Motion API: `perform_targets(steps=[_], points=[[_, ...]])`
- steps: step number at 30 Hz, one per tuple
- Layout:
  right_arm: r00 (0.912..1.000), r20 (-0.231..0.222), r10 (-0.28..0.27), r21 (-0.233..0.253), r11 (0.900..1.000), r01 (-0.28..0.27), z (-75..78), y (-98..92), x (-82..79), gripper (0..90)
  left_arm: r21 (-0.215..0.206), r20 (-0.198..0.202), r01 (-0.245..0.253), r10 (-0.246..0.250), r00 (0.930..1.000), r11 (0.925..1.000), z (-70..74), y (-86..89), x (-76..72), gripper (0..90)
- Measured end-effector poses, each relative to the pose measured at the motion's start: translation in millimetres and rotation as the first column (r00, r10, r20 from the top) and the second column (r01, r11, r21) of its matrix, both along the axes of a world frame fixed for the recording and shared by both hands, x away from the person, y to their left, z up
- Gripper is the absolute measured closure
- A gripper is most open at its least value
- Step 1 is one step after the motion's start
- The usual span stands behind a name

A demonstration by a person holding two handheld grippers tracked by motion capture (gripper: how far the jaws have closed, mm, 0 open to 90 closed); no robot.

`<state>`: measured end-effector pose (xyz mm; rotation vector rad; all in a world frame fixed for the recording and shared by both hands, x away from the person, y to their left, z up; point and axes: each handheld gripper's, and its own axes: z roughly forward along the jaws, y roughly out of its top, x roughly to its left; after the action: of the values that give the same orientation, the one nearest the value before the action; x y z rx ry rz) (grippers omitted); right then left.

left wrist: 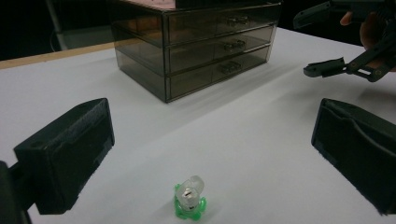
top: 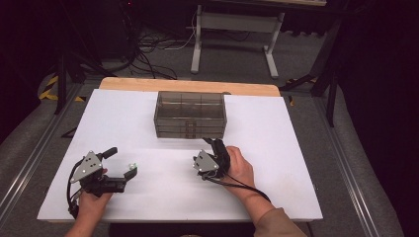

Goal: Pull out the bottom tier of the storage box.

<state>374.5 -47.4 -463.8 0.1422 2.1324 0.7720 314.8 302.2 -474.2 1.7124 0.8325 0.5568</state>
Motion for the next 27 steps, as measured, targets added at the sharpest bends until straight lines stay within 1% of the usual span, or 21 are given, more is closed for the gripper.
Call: perform_targets(steps=[2, 3, 5, 7, 8, 13, 15, 17, 22, 23, 25, 26, 27], points=[[0.9994, 0.034, -0.009, -0.037, 0.999, 0.01, -0.8, 3.8, -0.2, 29.8, 0.004, 0.001, 0.0, 0.0, 1.0, 1.0, 0.1, 0.4, 0.0, 0.2], [0.9988, 0.049, 0.002, -0.053, 0.999, 0.001, -0.9, 5.2, 0.4, 30.2, 0.004, 0.001, 0.001, -0.001, 1.0, 1.0, 0.0, 0.4, 0.0, 0.2], [0.9976, 0.069, 0.001, -0.062, 0.998, 0.004, -2.5, 7.5, -1.0, 31.3, 0.003, 0.0, -0.003, 0.003, 1.0, 1.0, 0.0, 0.7, -0.4, 0.2], [0.995, 0.1, 0.007, -0.094, 0.996, 0.002, -4.4, 9.5, -1.0, 32.1, 0.001, 0.001, -0.005, 0.005, 1.0, 1.0, 0.0, 1.4, -0.7, 0.2], [0.9939, 0.11, 0.003, -0.094, 0.996, 0.008, -5.9, 11.0, -1.1, 32.5, 0.002, -0.001, -0.006, 0.006, 1.0, 1.0, 0.0, 2.0, -1.0, 0.2], [0.9882, 0.153, 0.007, -0.135, 0.991, 0.014, -9.5, 16.6, 0.1, 33.5, 0.001, 0.001, -0.007, 0.007, 1.0, 1.0, -0.2, 3.0, -1.9, 0.2], [0.9857, 0.169, 0.002, -0.153, 0.988, 0.024, -11.3, 19.3, 1.1, 34.0, -0.002, -0.001, -0.009, 0.009, 1.0, 1.0, -0.4, 2.7, -2.6, 0.2], [0.9828, 0.185, 0.002, -0.167, 0.986, 0.029, -13.0, 21.4, 1.9, 34.5, 0.003, -0.001, -0.01, 0.01, 0.9999, 0.9999, -0.3, 2.8, -2.9, 0.3], [0.9684, 0.249, -0.001, -0.218, 0.974, 0.057, -19.5, 28.2, 2.1, 36.8, 0.003, -0.002, -0.007, 0.007, 1.0, 1.0, -0.5, 2.4, -3.1, 0.3], [0.9676, 0.253, 0.002, -0.227, 0.972, 0.058, -20.2, 29.0, 2.0, 37.3, 0.004, -0.001, -0.005, 0.005, 1.0, 1.0, -0.5, 2.3, -3.1, 0.3], [0.963, 0.269, 0.0, -0.236, 0.97, 0.066, -22.8, 31.5, 2.6, 38.2, 0.002, -0.002, -0.005, 0.005, 1.0, 1.0, -0.6, 2.0, -3.0, 0.3], [0.9615, 0.275, 0.001, -0.247, 0.966, 0.07, -24.0, 32.4, 2.7, 38.6, 0.003, -0.001, -0.005, 0.005, 1.0, 1.0, -0.5, 1.9, -3.1, 0.3], [0.9582, 0.286, 0.003, -0.25, 0.965, 0.072, -25.2, 33.4, 3.3, 39.0, 0.005, 0.0, -0.003, 0.003, 1.0, 1.0, -0.5, 2.1, -3.1, 0.3]])
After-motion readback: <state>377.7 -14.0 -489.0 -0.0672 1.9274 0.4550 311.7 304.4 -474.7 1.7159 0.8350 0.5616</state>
